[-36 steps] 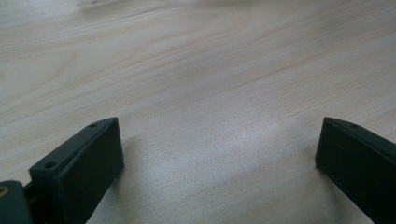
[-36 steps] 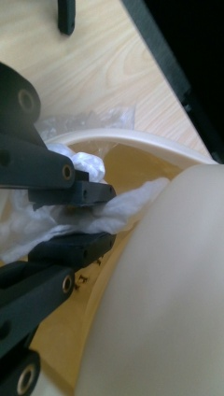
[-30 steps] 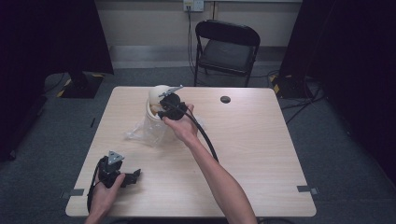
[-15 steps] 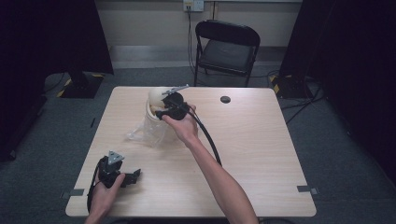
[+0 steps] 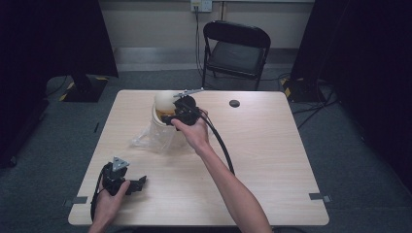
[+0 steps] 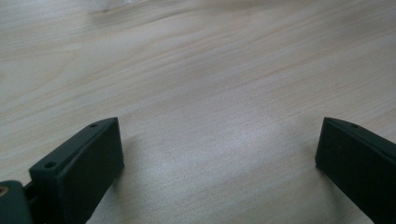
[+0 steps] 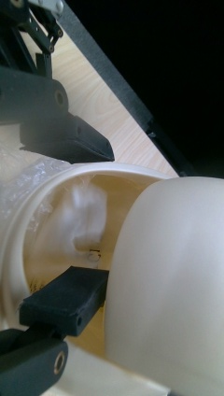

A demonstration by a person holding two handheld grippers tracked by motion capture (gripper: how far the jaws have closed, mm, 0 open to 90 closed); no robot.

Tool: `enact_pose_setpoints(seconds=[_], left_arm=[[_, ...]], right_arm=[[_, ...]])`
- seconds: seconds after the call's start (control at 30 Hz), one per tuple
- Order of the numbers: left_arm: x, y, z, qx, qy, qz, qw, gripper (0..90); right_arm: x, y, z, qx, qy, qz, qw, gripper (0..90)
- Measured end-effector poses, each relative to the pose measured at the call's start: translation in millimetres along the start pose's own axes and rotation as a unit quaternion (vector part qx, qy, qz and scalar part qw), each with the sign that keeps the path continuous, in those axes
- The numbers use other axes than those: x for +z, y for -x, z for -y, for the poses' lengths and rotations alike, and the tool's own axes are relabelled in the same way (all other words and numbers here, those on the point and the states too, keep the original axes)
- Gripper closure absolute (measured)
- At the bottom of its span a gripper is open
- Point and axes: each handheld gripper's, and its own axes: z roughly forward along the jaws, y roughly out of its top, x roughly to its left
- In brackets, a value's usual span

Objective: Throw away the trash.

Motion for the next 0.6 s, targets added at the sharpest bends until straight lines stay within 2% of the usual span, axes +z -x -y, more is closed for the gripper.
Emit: enact_pose_setpoints(seconds=[0.07, 0.13, 0.23, 0.3, 0.47, 0.6], left_arm=[[-0.4, -0.6, -0.1, 0.004, -0.002, -0.001, 1.0000, 0.4], [-0.4, -0.6, -0.2, 0.005, -0.002, -0.002, 1.0000, 0.4], [-0.2, -0.2, -0.1, 0.002, -0.001, -0.001, 1.0000, 0.4], [-0.4, -0.6, -0.2, 0.005, -0.002, -0.002, 1.0000, 0.4], [-0.1, -0.1, 0.0, 0.001, 0.000, -0.001, 1.0000, 0.4], [-0.3, -0.3, -0.2, 0.003, -0.001, -0.002, 1.0000, 0.4]], right_arm=[[-4.0, 0.1, 0.6, 0.000, 0.003, 0.001, 1.0000, 36.9], [-9.3, 1.9, 3.1, -0.008, 0.007, -0.005, 0.9999, 42.9], [-12.9, 3.2, 6.2, -0.013, 0.009, -0.008, 0.9998, 44.6], [-21.9, 6.2, 11.0, -0.017, 0.020, -0.013, 0.9996, 46.4], [-34.8, 11.2, 16.9, -0.018, 0.024, -0.004, 0.9996, 45.2], [-49.4, 22.6, 25.8, -0.016, 0.026, 0.021, 0.9993, 47.2]])
